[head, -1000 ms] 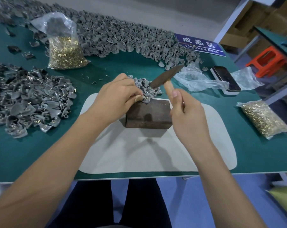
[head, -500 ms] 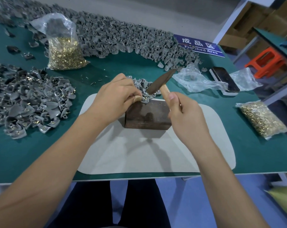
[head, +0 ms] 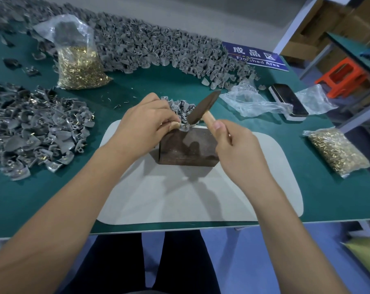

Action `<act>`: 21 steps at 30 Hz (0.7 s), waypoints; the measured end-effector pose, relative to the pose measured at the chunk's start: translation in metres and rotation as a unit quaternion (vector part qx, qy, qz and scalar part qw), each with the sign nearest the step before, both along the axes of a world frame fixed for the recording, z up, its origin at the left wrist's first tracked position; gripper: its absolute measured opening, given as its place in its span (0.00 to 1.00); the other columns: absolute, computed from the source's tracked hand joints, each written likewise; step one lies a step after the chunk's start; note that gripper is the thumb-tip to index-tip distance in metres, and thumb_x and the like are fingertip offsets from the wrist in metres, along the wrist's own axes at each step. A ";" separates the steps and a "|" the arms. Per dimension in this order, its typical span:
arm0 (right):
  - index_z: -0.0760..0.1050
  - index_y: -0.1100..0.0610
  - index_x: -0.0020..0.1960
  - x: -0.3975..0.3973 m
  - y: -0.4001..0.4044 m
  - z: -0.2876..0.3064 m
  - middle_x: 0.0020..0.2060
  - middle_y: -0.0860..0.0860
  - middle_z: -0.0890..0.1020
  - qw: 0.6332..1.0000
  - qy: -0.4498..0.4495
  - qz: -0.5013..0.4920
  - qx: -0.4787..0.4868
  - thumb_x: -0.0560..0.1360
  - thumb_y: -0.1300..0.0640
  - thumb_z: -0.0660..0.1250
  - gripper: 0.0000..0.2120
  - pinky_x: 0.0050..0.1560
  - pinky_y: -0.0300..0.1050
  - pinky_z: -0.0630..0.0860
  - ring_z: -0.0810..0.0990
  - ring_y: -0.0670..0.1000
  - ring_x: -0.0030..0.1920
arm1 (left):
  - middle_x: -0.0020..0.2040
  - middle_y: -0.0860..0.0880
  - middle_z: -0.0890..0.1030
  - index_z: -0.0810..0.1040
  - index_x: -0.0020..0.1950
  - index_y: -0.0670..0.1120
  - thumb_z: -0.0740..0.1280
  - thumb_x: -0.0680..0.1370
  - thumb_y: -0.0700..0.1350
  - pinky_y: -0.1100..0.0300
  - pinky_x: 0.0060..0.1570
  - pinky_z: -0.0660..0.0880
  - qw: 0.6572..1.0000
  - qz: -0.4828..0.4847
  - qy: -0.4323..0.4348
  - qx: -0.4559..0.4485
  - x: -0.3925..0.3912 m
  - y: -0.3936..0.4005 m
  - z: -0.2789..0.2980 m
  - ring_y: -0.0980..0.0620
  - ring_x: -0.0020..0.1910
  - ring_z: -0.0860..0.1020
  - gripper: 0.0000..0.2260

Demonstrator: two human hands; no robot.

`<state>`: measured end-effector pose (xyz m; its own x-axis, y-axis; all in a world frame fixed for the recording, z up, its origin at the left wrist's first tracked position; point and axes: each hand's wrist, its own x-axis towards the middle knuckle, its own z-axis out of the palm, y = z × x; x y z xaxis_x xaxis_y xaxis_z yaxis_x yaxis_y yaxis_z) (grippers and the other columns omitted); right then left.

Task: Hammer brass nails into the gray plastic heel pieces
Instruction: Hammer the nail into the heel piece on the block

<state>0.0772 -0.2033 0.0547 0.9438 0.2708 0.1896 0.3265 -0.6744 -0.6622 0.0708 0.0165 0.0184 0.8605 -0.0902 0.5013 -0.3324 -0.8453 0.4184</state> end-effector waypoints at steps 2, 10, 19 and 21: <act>0.68 0.48 0.39 -0.003 0.002 0.001 0.29 0.48 0.73 0.997 -0.036 -0.025 0.062 0.87 0.50 0.54 0.17 0.33 0.43 0.63 0.69 0.48 0.32 | 0.45 0.54 0.80 0.87 0.52 0.49 0.72 0.79 0.49 0.49 0.46 0.75 1.000 0.002 0.005 -0.001 0.000 0.001 0.000 0.49 0.51 0.73 0.06; 0.66 0.44 0.36 0.003 -0.006 0.003 0.28 0.45 0.72 1.000 -0.008 -0.019 0.013 0.86 0.49 0.54 0.19 0.30 0.40 0.61 0.68 0.46 0.31 | 0.45 0.56 0.79 0.86 0.52 0.49 0.72 0.79 0.50 0.47 0.46 0.75 1.000 0.005 0.016 -0.001 0.000 0.002 0.000 0.50 0.51 0.72 0.06; 0.74 0.56 0.70 0.027 -0.027 -0.016 0.49 0.57 0.79 0.987 0.010 -0.126 -0.094 0.82 0.62 0.58 0.17 0.46 0.48 0.65 0.74 0.59 0.49 | 0.41 0.58 0.77 0.81 0.44 0.51 0.71 0.78 0.47 0.72 0.46 0.65 0.987 -0.009 0.063 -0.149 -0.003 -0.015 0.002 0.56 0.46 0.72 0.03; 0.75 0.58 0.70 0.027 -0.028 -0.026 0.54 0.61 0.77 0.984 0.024 -0.139 -0.108 0.83 0.64 0.59 0.17 0.45 0.46 0.63 0.72 0.58 0.47 | 0.40 0.59 0.77 0.82 0.44 0.51 0.71 0.78 0.47 0.70 0.46 0.65 0.986 -0.014 0.076 -0.147 -0.003 -0.017 0.001 0.56 0.46 0.72 0.04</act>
<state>0.1045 -0.2310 0.0284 0.9936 0.0297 0.1085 0.0807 -0.8605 -0.5031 0.0674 -0.0008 0.0190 0.9267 0.0149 0.3754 -0.2690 -0.6712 0.6908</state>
